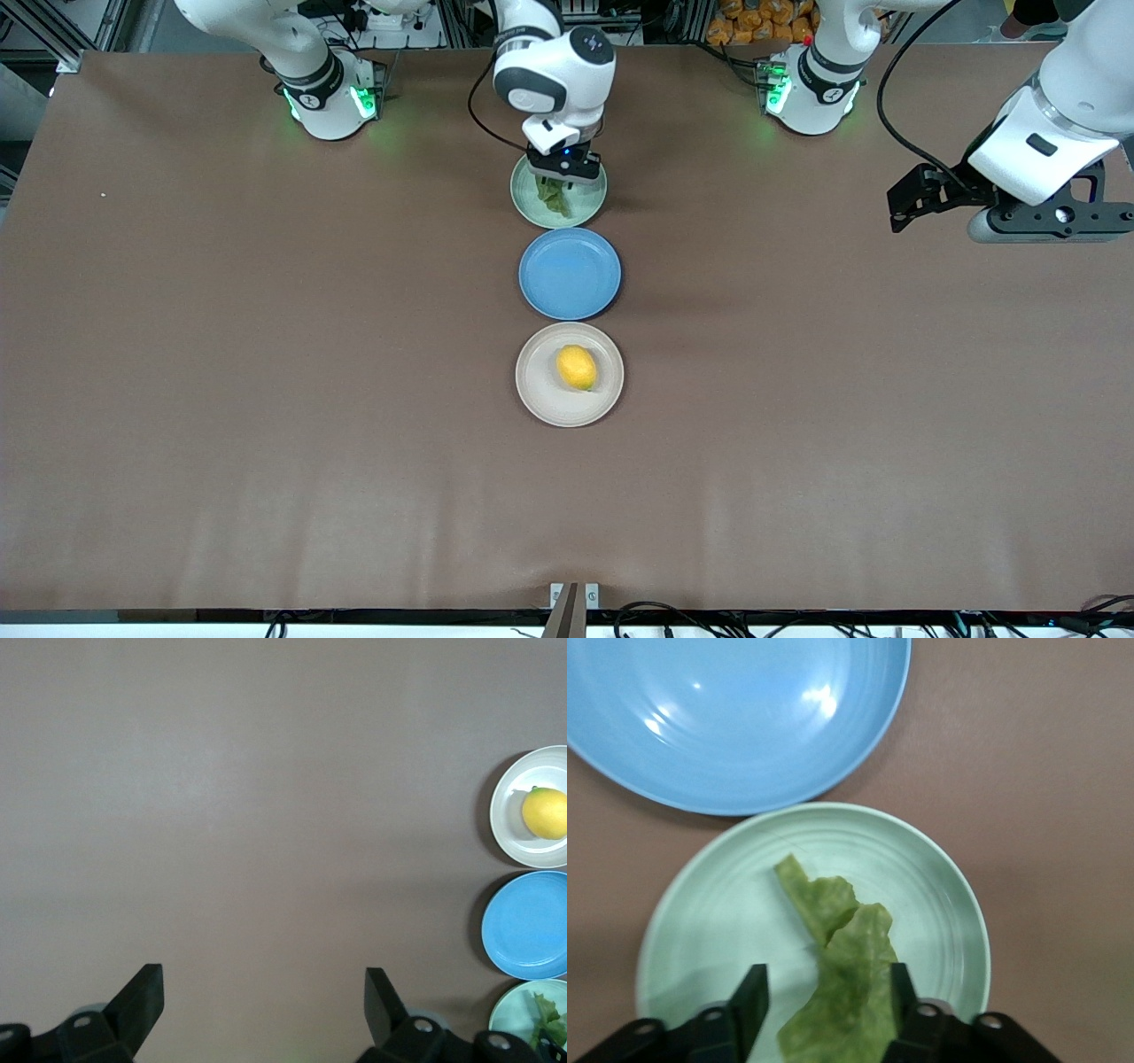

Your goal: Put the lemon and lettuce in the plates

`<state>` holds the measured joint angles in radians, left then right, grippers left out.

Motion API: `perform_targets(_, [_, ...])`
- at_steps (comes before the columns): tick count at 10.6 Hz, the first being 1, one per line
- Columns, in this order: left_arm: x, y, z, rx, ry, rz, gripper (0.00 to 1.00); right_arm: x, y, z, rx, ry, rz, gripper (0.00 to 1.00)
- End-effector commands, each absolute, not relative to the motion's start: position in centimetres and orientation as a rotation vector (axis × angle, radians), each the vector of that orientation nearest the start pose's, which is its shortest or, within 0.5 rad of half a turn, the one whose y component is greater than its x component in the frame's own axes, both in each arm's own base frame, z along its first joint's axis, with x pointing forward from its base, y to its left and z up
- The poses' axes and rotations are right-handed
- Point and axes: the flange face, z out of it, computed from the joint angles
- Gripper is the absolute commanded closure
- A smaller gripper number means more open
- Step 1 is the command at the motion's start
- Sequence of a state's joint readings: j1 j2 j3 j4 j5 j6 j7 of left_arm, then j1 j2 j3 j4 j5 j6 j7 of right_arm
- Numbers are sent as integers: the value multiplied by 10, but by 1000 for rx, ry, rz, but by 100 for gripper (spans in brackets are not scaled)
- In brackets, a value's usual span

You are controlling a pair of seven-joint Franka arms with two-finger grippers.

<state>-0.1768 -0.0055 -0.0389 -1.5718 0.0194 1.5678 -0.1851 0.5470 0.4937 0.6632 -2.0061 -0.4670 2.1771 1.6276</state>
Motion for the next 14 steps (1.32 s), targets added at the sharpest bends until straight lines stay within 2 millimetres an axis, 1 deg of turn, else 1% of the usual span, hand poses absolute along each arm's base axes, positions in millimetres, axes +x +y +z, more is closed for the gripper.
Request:
perform_targets(1, [544, -114, 628, -3140, 75, 20, 0, 244, 539, 310, -3256, 309, -158, 0])
perform_targets(2, [544, -113, 627, -3140, 72, 24, 0, 249, 539, 333, -3227, 316, -126, 0])
perform_targets(3, [545, -114, 626, -3140, 72, 24, 0, 257, 529, 361, -3242, 298, -111, 0])
perform_targets(4, [545, -113, 626, -3139, 70, 24, 0, 269, 523, 394, -3254, 288, -61, 0])
perform_targets(6, [545, -114, 625, -3140, 60, 27, 0, 307, 505, 468, -3261, 251, 30, 0])
perform_targets(7, [545, -114, 625, -3140, 60, 27, 0, 329, 494, 500, -3252, 253, 48, 0])
perform_targets(8, [545, -114, 625, -3140, 60, 27, 0, 352, 480, 525, -3244, 255, 46, 0])
perform_targets(9, [545, -115, 625, -3140, 63, 27, 0, 377, 462, 544, -3229, 278, 62, 0])
perform_targets(10, [545, -115, 624, -3140, 63, 29, 0, 400, 436, 566, -3212, 284, 67, 0])
perform_targets(11, [545, -115, 625, -3140, 63, 27, 0, 421, 404, 582, -3207, 258, 75, 0])
perform_targets(12, [545, -115, 625, -3140, 63, 27, 0, 444, 368, 594, -3189, 260, 81, 0])
perform_targets(13, [545, -115, 626, -3140, 63, 24, 0, 463, 336, 602, -3181, 236, 76, 0])
perform_targets(14, [545, -114, 625, -3140, 60, 27, 0, 484, 303, 604, -3185, 226, 79, 0])
